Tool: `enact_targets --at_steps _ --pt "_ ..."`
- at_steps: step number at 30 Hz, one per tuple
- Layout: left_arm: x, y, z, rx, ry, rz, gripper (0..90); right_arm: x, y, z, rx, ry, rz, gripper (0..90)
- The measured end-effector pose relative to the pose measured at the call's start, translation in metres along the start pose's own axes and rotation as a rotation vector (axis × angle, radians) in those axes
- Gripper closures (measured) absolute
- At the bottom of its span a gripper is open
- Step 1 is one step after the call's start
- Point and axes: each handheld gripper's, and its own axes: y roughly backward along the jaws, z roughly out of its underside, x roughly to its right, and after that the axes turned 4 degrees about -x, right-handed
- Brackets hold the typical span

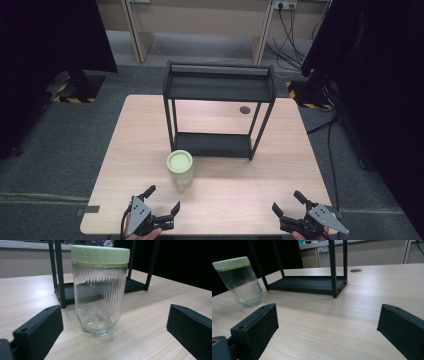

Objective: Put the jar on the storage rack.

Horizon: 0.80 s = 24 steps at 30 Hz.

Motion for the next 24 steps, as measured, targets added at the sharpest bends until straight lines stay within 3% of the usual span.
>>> enact_targets --at_steps 24 --pt "0.0008 -0.0083 -0.0016 0.005 0.006 -0.002 0.1 0.0007 -0.0001 0.0001 0.000 -0.003 0.003 3.3"
